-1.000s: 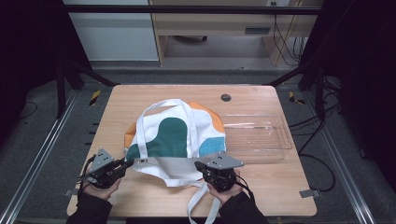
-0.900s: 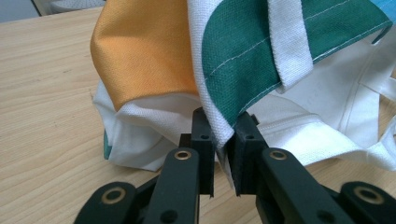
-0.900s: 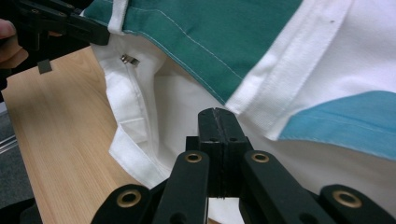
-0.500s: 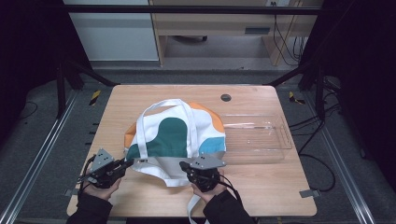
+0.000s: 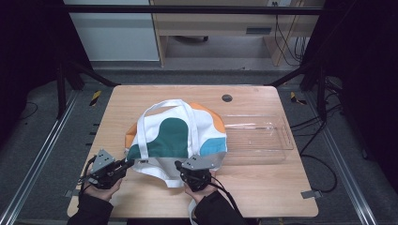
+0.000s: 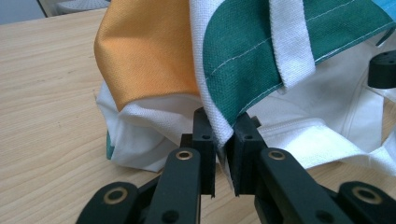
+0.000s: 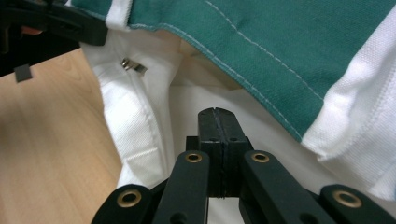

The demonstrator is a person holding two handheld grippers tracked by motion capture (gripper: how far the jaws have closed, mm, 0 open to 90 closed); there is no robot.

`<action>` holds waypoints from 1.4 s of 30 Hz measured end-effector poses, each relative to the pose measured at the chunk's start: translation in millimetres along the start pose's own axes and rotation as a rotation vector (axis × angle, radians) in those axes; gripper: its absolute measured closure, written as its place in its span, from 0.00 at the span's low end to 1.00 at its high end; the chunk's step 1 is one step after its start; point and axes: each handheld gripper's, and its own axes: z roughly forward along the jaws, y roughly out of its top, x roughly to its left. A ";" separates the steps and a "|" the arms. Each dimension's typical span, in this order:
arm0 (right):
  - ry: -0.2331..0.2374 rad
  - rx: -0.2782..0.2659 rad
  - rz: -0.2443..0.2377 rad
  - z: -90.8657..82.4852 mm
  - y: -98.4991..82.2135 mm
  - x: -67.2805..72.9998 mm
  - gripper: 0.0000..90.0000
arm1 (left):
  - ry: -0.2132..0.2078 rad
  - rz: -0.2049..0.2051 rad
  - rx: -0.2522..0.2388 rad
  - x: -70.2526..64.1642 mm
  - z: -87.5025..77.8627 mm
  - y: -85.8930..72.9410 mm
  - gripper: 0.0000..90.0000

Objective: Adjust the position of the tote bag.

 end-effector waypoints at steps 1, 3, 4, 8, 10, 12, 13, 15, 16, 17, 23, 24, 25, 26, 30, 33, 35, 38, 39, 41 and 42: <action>-0.006 -0.005 0.002 1.4 0.1 -0.1 1.00 | 0.000 0.000 0.000 0.0 -0.1 0.0 0.91; -0.024 -0.022 0.010 3.7 0.9 -0.6 1.00 | 0.000 0.000 0.000 0.0 -0.2 -0.1 0.91; -0.028 -0.038 0.019 4.1 2.0 -0.7 1.00 | 0.000 0.001 -0.001 0.0 -0.3 0.0 0.91; -0.041 -0.089 0.024 0.6 7.9 0.1 1.00 | -0.002 0.004 -0.002 -0.5 -0.2 0.0 0.91; -0.043 -0.117 0.018 -2.2 12.6 1.3 1.00 | 0.000 0.005 -0.001 -0.7 -0.4 0.1 0.91; -0.045 -0.138 0.009 -4.2 18.0 2.5 1.00 | 0.002 0.007 0.000 -0.7 -0.5 0.3 0.91; -0.046 -0.146 0.008 -5.3 20.9 3.3 1.00 | 0.003 0.006 0.000 -0.7 -0.5 0.3 0.91; -0.046 -0.165 -0.006 -7.5 27.3 4.2 1.00 | 0.003 0.008 0.001 -0.8 -0.4 0.3 0.92; -0.047 -0.169 -0.011 -8.3 29.5 4.2 1.00 | 0.004 0.009 0.002 -0.9 -0.3 0.3 0.92; -0.047 -0.176 -0.014 -9.4 32.5 4.1 1.00 | 0.006 0.012 0.002 -1.1 -0.3 0.4 0.92; -0.058 -0.208 -0.035 -14.8 50.2 1.7 1.00 | 0.007 0.024 0.001 -2.8 -0.4 1.0 0.95; -0.057 -0.211 -0.038 -15.1 52.7 1.7 1.00 | 0.008 0.025 0.001 -3.2 -0.2 1.1 0.95; -0.059 -0.214 -0.044 -15.2 55.1 1.9 1.00 | 0.007 0.024 0.001 -3.4 -0.1 1.1 0.95; -0.061 -0.216 -0.048 -15.2 57.3 2.1 1.00 | 0.007 0.026 0.001 -3.5 -0.2 1.2 0.95; -0.066 -0.226 -0.058 -14.5 66.5 2.2 1.00 | 0.008 0.035 0.002 -4.6 0.0 1.9 0.96; -0.069 -0.235 -0.068 -14.4 72.9 3.4 1.00 | 0.007 0.045 0.003 -5.7 0.3 2.2 0.96; -0.068 -0.235 -0.070 -14.4 74.8 3.5 1.00 | 0.009 0.042 0.001 -5.5 0.0 2.3 0.96; -0.072 -0.223 -0.077 -14.0 72.8 2.9 1.00 | 0.009 0.033 0.001 -4.4 -0.3 2.2 0.96; -0.071 -0.223 -0.074 -13.7 71.4 2.6 1.00 | 0.008 0.032 0.002 -4.3 -0.4 2.2 0.96; -0.073 -0.208 -0.070 -13.2 67.2 0.9 1.00 | 0.007 0.030 0.002 -4.4 -0.3 2.3 0.96; -0.076 -0.199 -0.064 -12.4 64.0 -0.7 1.00 | 0.006 0.028 0.001 -4.4 -0.1 2.3 0.96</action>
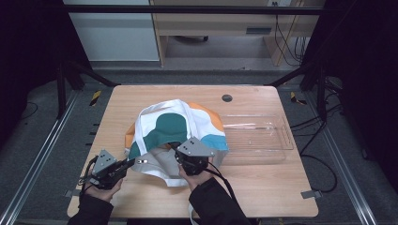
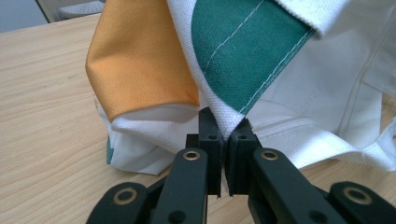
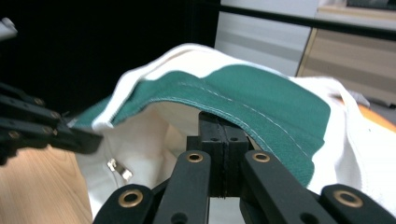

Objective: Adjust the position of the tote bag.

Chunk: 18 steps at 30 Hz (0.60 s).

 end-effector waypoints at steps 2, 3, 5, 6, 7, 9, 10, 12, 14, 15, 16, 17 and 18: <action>0.000 0.014 0.011 0.2 -6.4 -2.4 1.00 | -0.002 -0.003 0.000 0.1 0.1 0.1 0.96; 0.001 0.023 0.012 0.3 -9.1 -3.1 1.00 | -0.002 -0.005 -0.001 0.4 -0.4 0.1 0.96; -0.004 0.042 0.019 0.8 -17.6 -4.6 1.00 | -0.002 -0.016 -0.004 1.8 -1.1 -0.2 0.96; -0.007 0.055 0.026 1.1 -23.4 -5.9 1.00 | -0.002 -0.020 -0.004 2.5 -1.3 -0.4 0.96; -0.011 0.062 0.032 1.3 -27.9 -7.1 1.00 | -0.002 -0.023 -0.005 2.7 -1.2 -0.5 0.96; -0.022 0.073 0.044 1.0 -33.9 -10.0 1.00 | 0.000 -0.012 0.000 1.7 -0.8 -0.6 0.96; -0.022 0.070 0.056 -0.3 -34.9 -12.0 1.00 | 0.002 -0.004 0.001 1.0 -0.6 -0.6 0.96; -0.029 0.053 0.049 -2.8 -31.3 -12.9 1.00 | 0.003 -0.002 0.002 0.0 0.1 -0.5 0.96; -0.033 0.032 0.045 -5.2 -24.2 -13.4 1.00 | 0.004 -0.002 0.002 0.1 0.2 -0.6 0.96; -0.036 0.021 0.043 -6.0 -21.4 -13.8 1.00 | 0.005 -0.001 0.002 -0.1 0.2 -0.6 0.96; -0.040 0.007 0.037 -7.1 -17.0 -14.0 1.00 | 0.005 0.001 0.002 -0.3 0.3 -0.6 0.96; -0.039 0.002 0.038 -7.7 -14.4 -13.6 1.00 | 0.005 0.003 0.006 -0.6 0.4 -0.7 0.96; -0.039 -0.004 0.035 -7.7 -10.9 -13.2 1.00 | 0.007 0.009 0.007 -0.4 0.6 -0.6 0.96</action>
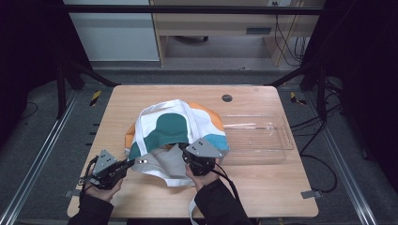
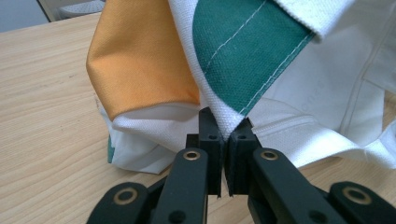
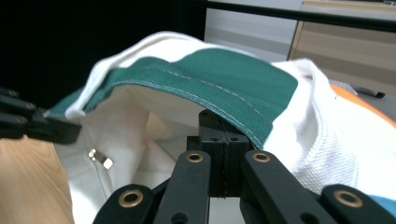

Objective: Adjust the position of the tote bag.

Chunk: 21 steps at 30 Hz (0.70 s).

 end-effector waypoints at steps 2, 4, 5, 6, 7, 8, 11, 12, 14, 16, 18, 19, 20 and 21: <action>0.004 -0.007 -0.012 0.3 4.0 1.3 1.00 | 0.003 0.003 0.002 0.0 0.3 0.0 0.96; 0.004 -0.007 -0.018 1.3 6.9 2.2 1.00 | 0.006 0.005 0.002 0.0 0.4 0.1 0.96; 0.001 -0.010 -0.020 1.5 7.9 2.3 1.00 | 0.007 0.007 0.002 -0.4 0.8 0.2 0.96; 0.003 -0.011 -0.018 1.6 9.3 2.1 1.00 | 0.009 0.010 0.001 -0.9 1.0 0.2 0.96; 0.003 -0.012 -0.017 1.7 10.0 2.1 1.00 | 0.010 0.012 0.002 -1.2 1.1 0.6 0.96; 0.002 -0.011 -0.015 1.8 10.6 2.2 1.00 | 0.008 0.008 0.002 -1.6 1.2 0.7 0.96; 0.006 0.000 -0.019 3.0 9.9 2.9 1.00 | 0.011 0.014 0.000 -1.8 0.1 1.5 0.95; 0.009 -0.001 -0.023 3.1 9.2 3.3 1.00 | 0.012 0.017 -0.003 -1.7 -0.2 1.7 0.95; 0.012 -0.001 -0.020 3.2 8.3 3.0 1.00 | 0.011 0.015 -0.006 -2.1 -1.3 1.9 0.93; 0.012 0.002 -0.011 3.8 7.4 1.9 1.00 | 0.013 0.015 -0.012 -1.9 -3.0 2.6 0.90; 0.014 0.006 -0.006 4.1 6.6 1.0 1.00 | 0.014 0.010 -0.019 -1.6 -4.8 3.3 0.85; 0.015 0.008 -0.003 4.2 6.4 1.0 1.00 | 0.021 0.011 -0.023 -1.6 -6.2 4.3 0.82; 0.016 0.012 -0.001 4.1 6.2 0.8 1.00 | 0.027 0.011 -0.032 -1.7 -7.8 4.9 0.77; 0.019 0.013 0.001 4.4 6.1 0.6 1.00 | 0.035 0.008 -0.041 -2.1 -9.8 5.6 0.73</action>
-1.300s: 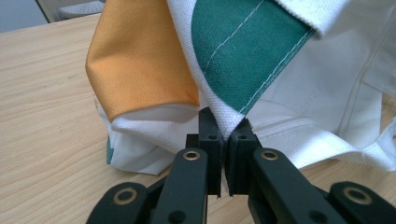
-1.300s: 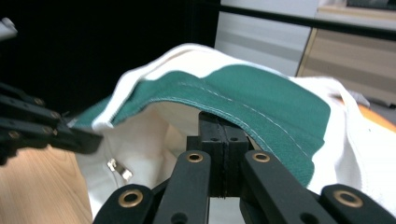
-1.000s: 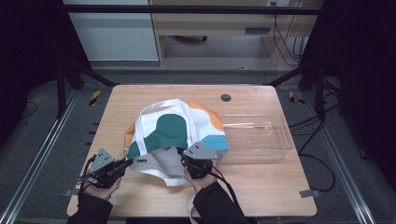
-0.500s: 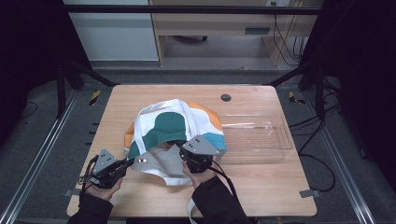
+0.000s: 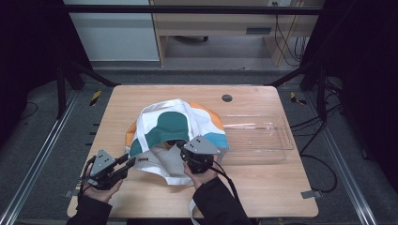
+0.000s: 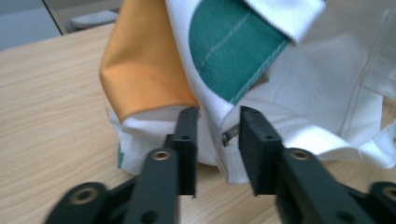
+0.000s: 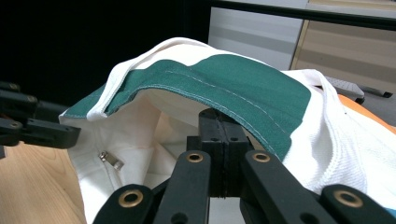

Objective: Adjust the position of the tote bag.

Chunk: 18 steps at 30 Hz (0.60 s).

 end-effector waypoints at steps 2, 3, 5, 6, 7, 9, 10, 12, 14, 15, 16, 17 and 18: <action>-0.002 0.003 0.000 0.1 0.0 -0.7 1.00 | 0.007 -0.007 -0.019 -0.3 -5.3 2.6 0.65; -0.004 0.009 0.006 -0.1 0.2 -0.9 1.00 | 0.012 -0.009 -0.027 -0.2 -7.1 4.0 0.57; -0.007 0.009 0.002 -0.3 0.2 -1.2 1.00 | 0.013 -0.027 -0.041 -0.3 -9.4 6.2 0.49; -0.008 0.010 0.002 -0.4 0.3 -1.3 1.00 | 0.012 -0.033 -0.045 -0.5 -10.7 7.8 0.46; -0.010 0.011 0.002 -0.4 0.2 -1.7 1.00 | 0.016 -0.036 -0.050 -1.1 -11.9 9.0 0.42; -0.007 0.010 0.004 -1.0 0.3 -2.3 1.00 | 0.020 -0.039 -0.049 -2.7 -13.4 11.7 0.36; -0.008 0.011 0.004 -1.2 0.3 -2.7 1.00 | 0.018 -0.042 -0.050 -3.5 -13.8 13.1 0.33; -0.010 0.011 0.005 -2.1 0.2 -3.6 1.00 | 0.007 -0.045 -0.037 -5.2 -13.8 16.0 0.29; -0.014 0.011 0.006 -2.8 -0.7 -5.2 1.00 | 0.006 -0.048 -0.030 -8.0 -14.1 18.7 0.25; -0.014 0.008 0.013 -3.3 -1.1 -5.9 1.00 | 0.003 -0.046 -0.029 -8.8 -14.3 19.7 0.24; -0.013 0.007 0.014 -3.7 -1.4 -6.5 1.00 | 0.004 -0.047 -0.029 -10.0 -14.4 21.1 0.23; -0.014 0.007 0.015 -4.0 -1.8 -6.9 1.00 | 0.005 -0.044 -0.027 -10.8 -14.7 22.5 0.22; -0.011 0.005 0.018 -4.3 -1.9 -7.0 1.00 | 0.001 -0.050 -0.030 -11.5 -15.4 24.1 0.22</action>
